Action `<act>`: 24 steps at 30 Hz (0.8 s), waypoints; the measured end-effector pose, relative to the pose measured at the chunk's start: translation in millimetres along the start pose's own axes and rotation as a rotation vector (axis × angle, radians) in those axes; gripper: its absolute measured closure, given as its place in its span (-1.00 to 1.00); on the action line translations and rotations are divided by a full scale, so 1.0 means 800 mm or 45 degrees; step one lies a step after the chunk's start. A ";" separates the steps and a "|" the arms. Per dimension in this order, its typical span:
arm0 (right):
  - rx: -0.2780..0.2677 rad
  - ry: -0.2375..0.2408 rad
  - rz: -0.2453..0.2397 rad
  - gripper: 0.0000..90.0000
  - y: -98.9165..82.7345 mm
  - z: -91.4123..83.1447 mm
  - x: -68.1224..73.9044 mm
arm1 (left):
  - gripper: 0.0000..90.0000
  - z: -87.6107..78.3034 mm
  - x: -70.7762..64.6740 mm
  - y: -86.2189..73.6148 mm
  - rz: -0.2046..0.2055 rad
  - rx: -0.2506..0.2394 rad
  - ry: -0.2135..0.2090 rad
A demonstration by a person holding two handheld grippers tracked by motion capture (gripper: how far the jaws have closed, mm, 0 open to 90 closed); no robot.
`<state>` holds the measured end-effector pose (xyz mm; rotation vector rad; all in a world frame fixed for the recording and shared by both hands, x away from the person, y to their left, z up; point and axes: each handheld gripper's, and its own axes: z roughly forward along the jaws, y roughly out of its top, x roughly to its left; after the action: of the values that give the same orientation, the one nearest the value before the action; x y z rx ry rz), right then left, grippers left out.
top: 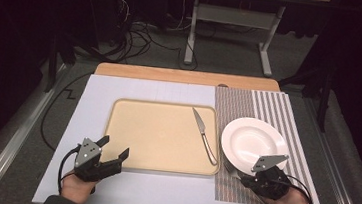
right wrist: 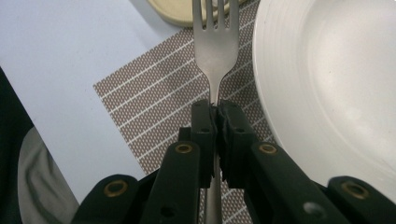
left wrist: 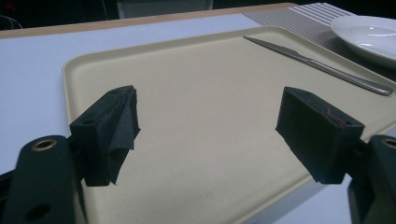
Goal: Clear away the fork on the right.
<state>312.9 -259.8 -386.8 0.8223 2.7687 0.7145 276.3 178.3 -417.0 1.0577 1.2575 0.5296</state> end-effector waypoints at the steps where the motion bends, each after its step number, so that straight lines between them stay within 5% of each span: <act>1: -0.001 0.002 0.010 0.91 0.002 0.000 0.000 | -0.51 0.000 0.000 0.000 -0.001 -0.003 0.000; 24: -0.013 0.031 0.053 0.91 0.080 0.004 -0.001 | -0.48 -0.003 0.002 -0.001 0.000 0.000 -0.023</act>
<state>344.6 -212.2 -357.9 0.8773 2.7743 0.7503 274.3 180.2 -417.9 1.0602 1.2412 0.5189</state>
